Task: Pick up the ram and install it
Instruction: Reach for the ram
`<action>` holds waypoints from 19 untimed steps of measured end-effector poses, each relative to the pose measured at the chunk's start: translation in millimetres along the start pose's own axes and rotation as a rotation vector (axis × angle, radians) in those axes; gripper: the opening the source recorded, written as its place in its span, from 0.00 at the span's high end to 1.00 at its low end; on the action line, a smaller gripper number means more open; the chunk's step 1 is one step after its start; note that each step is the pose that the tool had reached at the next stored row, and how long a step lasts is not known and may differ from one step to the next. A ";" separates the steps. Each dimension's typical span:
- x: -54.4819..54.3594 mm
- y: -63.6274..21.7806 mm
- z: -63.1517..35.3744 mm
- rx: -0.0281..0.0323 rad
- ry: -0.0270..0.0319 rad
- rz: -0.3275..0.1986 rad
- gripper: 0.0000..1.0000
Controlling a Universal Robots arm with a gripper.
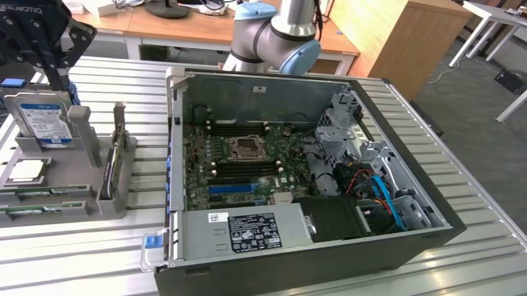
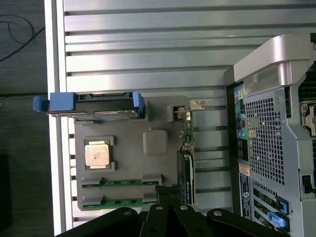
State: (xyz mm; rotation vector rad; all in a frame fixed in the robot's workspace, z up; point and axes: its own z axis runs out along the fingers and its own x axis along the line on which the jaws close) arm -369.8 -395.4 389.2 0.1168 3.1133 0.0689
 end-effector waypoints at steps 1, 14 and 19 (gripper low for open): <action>0.4 -0.1 0.0 0.0000 -0.0001 0.000 0.89; 13.8 -1.1 -0.4 -0.0002 -0.0026 0.000 0.89; 22.8 -1.7 -0.6 -0.0003 -0.0032 0.000 0.89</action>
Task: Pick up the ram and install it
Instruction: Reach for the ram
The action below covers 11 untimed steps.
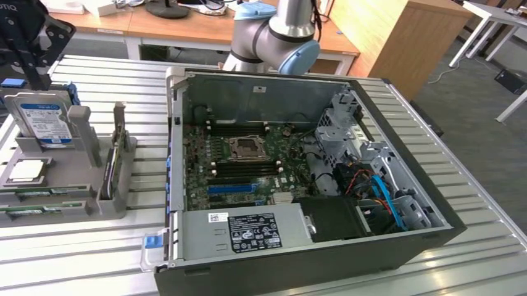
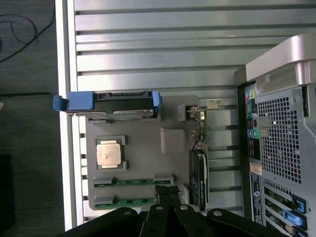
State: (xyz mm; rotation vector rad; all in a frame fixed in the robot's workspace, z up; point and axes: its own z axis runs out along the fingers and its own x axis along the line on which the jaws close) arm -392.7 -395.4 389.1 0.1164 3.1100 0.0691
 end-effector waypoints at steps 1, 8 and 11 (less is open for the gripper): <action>0.9 -0.1 0.0 0.0001 0.0000 0.000 0.89; 9.5 -0.8 -0.2 0.0001 0.0001 0.000 0.89; 14.0 -1.1 -0.4 0.0001 0.0001 0.000 0.89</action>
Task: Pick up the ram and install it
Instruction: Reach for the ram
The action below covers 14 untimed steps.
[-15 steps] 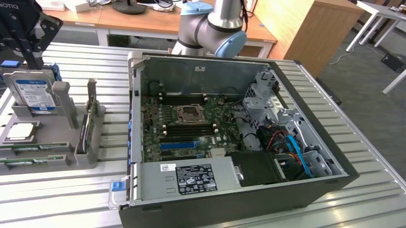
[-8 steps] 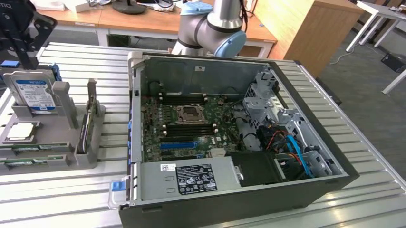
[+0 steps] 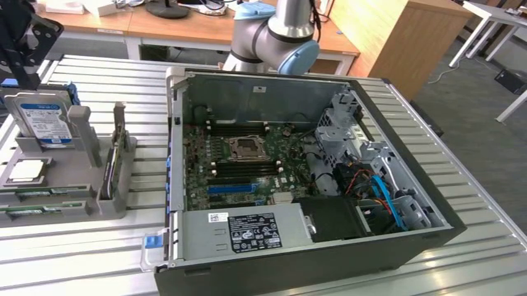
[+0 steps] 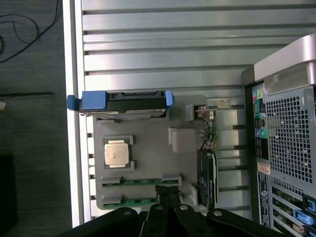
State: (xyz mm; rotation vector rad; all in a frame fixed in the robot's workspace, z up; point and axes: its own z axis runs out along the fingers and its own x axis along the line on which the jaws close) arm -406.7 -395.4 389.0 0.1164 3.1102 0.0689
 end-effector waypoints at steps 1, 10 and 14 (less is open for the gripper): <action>0.1 0.0 0.0 -0.0001 -0.0001 0.000 0.89; 1.2 -5.5 -0.3 0.0000 0.0000 0.000 0.89; 1.7 -10.7 -0.5 -0.0001 -0.0001 0.000 0.89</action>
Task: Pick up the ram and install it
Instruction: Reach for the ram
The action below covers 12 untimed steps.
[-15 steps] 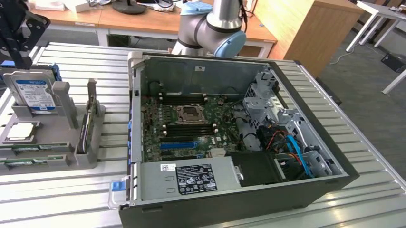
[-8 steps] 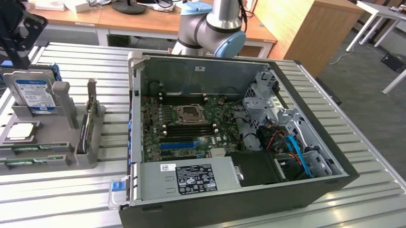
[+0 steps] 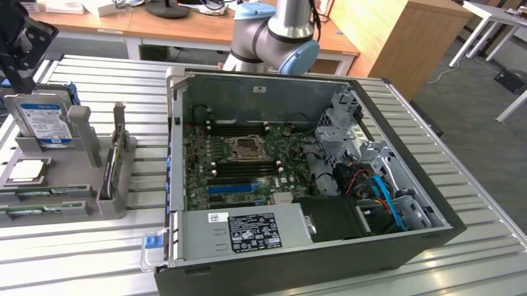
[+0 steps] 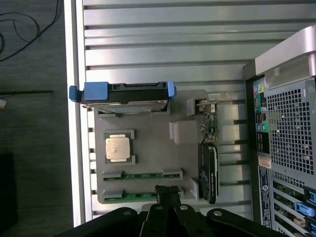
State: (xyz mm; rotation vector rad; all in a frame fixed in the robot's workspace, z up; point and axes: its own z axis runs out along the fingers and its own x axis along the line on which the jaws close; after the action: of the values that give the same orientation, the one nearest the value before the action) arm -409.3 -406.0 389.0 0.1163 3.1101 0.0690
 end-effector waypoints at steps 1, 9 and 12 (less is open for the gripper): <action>0.2 -1.1 -0.1 0.0001 0.0000 0.000 0.89; 1.1 -7.3 -0.3 0.0000 -0.0001 0.000 0.89; 1.0 -8.8 -0.4 0.0000 0.0000 0.000 0.89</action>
State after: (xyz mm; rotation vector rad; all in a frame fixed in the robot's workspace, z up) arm -410.9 -414.6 389.0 0.1164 3.1101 0.0690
